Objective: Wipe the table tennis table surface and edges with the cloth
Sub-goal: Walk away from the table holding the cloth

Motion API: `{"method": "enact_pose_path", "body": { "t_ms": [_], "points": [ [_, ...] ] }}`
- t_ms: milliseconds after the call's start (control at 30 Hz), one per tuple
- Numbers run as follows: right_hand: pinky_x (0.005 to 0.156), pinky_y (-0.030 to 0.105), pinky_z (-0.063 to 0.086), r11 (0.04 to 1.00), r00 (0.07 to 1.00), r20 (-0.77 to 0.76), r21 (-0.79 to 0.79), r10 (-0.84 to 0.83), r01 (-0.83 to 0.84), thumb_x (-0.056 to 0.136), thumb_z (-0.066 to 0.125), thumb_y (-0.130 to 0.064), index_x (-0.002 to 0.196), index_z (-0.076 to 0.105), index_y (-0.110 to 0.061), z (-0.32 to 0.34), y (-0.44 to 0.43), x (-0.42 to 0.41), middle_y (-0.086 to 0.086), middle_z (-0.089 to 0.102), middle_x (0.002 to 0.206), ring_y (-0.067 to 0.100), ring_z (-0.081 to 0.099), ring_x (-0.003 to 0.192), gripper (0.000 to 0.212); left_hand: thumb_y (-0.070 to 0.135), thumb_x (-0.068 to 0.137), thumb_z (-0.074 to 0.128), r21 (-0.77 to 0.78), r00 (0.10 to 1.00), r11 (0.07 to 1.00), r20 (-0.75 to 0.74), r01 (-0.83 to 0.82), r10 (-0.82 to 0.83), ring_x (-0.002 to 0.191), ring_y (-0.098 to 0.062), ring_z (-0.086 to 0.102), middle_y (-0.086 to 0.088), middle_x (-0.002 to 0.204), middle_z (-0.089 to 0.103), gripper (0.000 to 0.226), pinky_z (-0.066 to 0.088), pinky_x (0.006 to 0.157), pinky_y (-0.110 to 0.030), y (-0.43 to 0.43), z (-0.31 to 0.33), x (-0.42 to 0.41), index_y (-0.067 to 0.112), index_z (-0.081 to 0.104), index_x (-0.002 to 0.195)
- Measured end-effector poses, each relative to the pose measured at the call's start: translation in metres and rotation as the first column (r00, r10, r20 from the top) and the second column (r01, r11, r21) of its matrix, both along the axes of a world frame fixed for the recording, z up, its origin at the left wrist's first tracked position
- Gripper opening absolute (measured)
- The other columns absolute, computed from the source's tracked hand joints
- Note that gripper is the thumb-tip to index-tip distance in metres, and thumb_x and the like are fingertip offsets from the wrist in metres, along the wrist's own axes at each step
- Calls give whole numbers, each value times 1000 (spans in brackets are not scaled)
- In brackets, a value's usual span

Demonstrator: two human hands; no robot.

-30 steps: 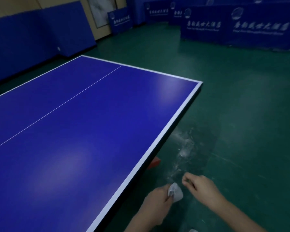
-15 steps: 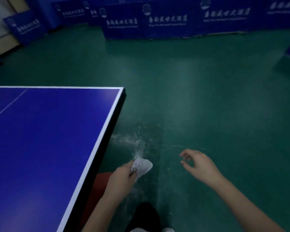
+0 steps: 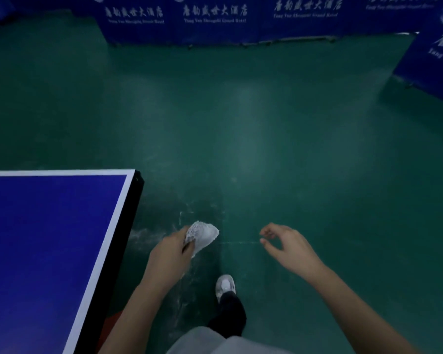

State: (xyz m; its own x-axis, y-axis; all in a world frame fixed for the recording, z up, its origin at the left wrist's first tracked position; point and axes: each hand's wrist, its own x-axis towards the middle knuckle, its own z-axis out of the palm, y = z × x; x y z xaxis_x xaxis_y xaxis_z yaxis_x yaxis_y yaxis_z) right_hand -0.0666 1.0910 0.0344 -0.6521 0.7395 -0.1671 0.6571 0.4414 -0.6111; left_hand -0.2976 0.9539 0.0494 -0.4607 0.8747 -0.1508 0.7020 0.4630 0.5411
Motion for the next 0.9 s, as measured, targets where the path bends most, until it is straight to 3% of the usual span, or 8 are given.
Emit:
{"method": "enact_pose_path", "body": {
  "t_ms": [333,533,733,900],
  "points": [
    [86,32,47,997,997,-6,-23,74,-74,91,57,-28,102,62,-17,21,176,-109,-3,67,100,11,59,96,16,20,93,51,14,998,999,-25,-50,50,75,-23,60,-8,93,67,26,48,64,-33,171,14,-98,12,59,117],
    [86,30,48,973,975,34,-77,220,-216,92,56,-29,104,63,-17,-1,290,-166,-4,67,101,10,59,95,18,24,94,49,-21,974,975,46,-221,222,67,-19,58,-4,84,65,28,44,57,-30,255,-1,-133,15,60,118],
    [84,32,48,888,885,78,-77,459,-454,93,54,-30,104,62,-17,3,427,-248,-4,67,101,13,60,97,19,20,92,50,-25,850,861,143,-509,507,57,-21,56,-6,75,64,24,45,52,-34,345,-2,-165,16,61,113],
    [84,34,49,788,789,25,-61,614,-612,92,55,-30,101,62,-19,15,493,-323,-9,63,96,9,58,94,16,19,93,49,20,710,720,187,-693,679,72,-27,63,-6,83,67,22,53,66,-44,387,21,-197,17,61,111]
  ]
}}
